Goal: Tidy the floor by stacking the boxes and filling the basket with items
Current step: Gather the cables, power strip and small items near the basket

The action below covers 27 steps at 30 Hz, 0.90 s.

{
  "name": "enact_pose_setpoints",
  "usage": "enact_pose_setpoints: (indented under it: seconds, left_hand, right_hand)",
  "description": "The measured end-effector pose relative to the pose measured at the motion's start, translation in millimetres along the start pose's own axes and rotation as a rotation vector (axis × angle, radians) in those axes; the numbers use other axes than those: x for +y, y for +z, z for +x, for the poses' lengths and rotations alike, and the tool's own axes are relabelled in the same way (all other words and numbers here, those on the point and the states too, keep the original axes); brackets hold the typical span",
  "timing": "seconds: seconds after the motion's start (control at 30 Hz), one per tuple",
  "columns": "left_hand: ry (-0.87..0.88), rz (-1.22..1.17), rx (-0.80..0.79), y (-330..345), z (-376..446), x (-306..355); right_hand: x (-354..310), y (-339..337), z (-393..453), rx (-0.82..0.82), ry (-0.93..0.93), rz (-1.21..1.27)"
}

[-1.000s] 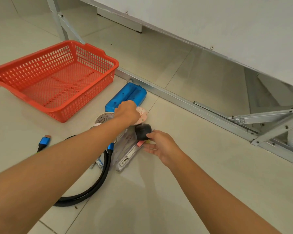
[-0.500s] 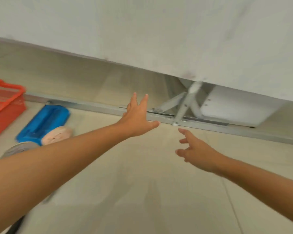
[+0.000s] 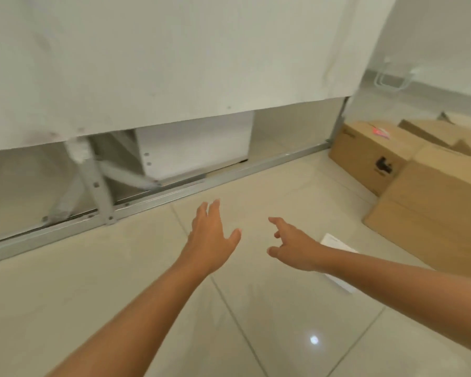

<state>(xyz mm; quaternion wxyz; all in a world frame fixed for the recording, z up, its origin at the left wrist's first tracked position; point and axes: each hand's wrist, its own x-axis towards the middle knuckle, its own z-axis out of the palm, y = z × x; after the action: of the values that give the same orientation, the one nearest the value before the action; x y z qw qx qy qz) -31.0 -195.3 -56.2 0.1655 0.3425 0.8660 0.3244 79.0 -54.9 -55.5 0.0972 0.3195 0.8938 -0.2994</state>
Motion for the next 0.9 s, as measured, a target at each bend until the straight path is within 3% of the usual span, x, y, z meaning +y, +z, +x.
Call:
enact_pose_setpoints:
  seconds: [0.43,0.7,0.9]
  left_hand:
    - [-0.120,-0.239,-0.248,192,26,63]
    - [-0.082,-0.314,-0.302,227,37,65]
    - [-0.179,-0.495,-0.325,234,44,61]
  right_hand:
    - [212,-39,10,0.015,0.394,-0.160]
    - [238,-24,14,-0.061,0.366,-0.028]
    - [231,-8,19,0.059,0.354,0.069]
